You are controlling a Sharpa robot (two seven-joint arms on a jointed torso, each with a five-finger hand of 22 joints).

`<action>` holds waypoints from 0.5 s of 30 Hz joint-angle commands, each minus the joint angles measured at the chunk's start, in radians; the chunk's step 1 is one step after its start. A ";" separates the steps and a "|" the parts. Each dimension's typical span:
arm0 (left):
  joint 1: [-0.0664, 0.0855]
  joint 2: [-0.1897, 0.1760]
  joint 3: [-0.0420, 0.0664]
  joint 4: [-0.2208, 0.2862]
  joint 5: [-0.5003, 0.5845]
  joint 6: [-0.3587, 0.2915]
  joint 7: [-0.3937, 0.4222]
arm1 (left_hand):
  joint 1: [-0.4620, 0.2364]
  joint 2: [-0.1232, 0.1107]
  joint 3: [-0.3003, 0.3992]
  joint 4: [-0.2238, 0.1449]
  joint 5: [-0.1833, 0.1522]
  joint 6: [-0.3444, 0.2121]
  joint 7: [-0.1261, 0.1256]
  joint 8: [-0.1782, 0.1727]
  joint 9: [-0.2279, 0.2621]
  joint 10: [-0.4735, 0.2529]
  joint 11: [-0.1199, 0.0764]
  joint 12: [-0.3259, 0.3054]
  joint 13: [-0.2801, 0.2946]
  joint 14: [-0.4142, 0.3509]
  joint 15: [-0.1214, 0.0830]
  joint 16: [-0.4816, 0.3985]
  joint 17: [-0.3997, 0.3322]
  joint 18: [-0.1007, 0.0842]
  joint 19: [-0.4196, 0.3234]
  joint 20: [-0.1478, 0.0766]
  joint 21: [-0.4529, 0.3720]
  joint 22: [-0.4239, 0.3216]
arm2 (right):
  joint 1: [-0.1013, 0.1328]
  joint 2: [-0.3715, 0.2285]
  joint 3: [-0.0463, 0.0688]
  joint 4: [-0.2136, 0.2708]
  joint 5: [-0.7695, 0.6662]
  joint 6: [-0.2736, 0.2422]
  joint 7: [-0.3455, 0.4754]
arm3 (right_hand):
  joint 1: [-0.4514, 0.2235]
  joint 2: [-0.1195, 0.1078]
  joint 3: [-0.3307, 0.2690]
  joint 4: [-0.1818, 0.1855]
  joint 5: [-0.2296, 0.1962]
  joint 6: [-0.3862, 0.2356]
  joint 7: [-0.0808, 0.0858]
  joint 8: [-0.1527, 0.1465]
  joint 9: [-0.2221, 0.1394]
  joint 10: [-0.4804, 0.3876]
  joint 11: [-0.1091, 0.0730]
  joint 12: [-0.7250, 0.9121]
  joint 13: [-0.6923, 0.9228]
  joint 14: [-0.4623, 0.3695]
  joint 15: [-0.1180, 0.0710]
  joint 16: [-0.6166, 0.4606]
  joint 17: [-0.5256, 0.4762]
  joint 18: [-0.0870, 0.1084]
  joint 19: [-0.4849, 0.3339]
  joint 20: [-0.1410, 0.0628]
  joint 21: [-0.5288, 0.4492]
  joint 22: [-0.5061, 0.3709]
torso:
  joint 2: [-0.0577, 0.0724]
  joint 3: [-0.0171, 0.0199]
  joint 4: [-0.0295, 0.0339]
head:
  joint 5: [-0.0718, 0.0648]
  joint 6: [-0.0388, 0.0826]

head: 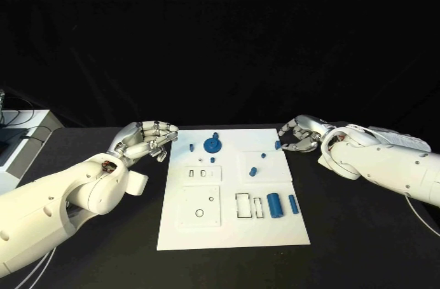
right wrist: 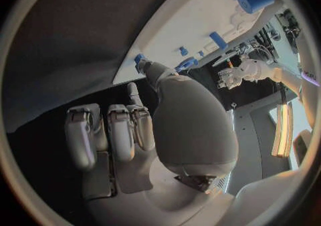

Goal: Assemble the parts on the task board

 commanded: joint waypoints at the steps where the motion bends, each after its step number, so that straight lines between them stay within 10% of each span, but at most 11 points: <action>1: 0.000 0.001 0.001 0.002 0.005 0.009 0.014 | 0.011 -0.002 0.000 -0.004 0.000 -0.008 -0.001 -0.002 -0.001 -0.002 0.000 0.006 0.001 0.001 -0.002 0.004 0.001 0.013 0.001 0.001 0.002 0.001 | -0.002 0.003 0.000 -0.002 -0.026 0.007 0.008 | -0.006 0.004 -0.004 0.003 -0.001 -0.002 0.002 -0.004 -0.001 0.105 0.006 0.002 0.263 0.103 0.007 0.005 0.250 -0.006 0.086 0.001 -0.001 0.238 | -0.001 -0.0004 0.0001 | 0.001 -0.004; 15: 0.000 0.000 0.001 0.001 0.003 0.006 0.011 | 0.014 0.001 0.001 -0.005 0.000 -0.007 -0.002 -0.002 -0.002 -0.002 -0.001 0.010 0.002 0.003 -0.003 0.007 0.003 0.012 0.004 0.001 0.005 0.006 | -0.004 0.006 0.000 0.012 -0.017 0.027 0.007 | -0.011 0.010 -0.007 0.007 0.004 0.013 0.001 0.004 0.002 0.105 0.005 0.002 0.263 0.104 0.006 0.005 0.252 -0.006 0.087 0.001 -0.001 0.239 | -0.002 -0.0011 -0.0006 | 0.003 -0.008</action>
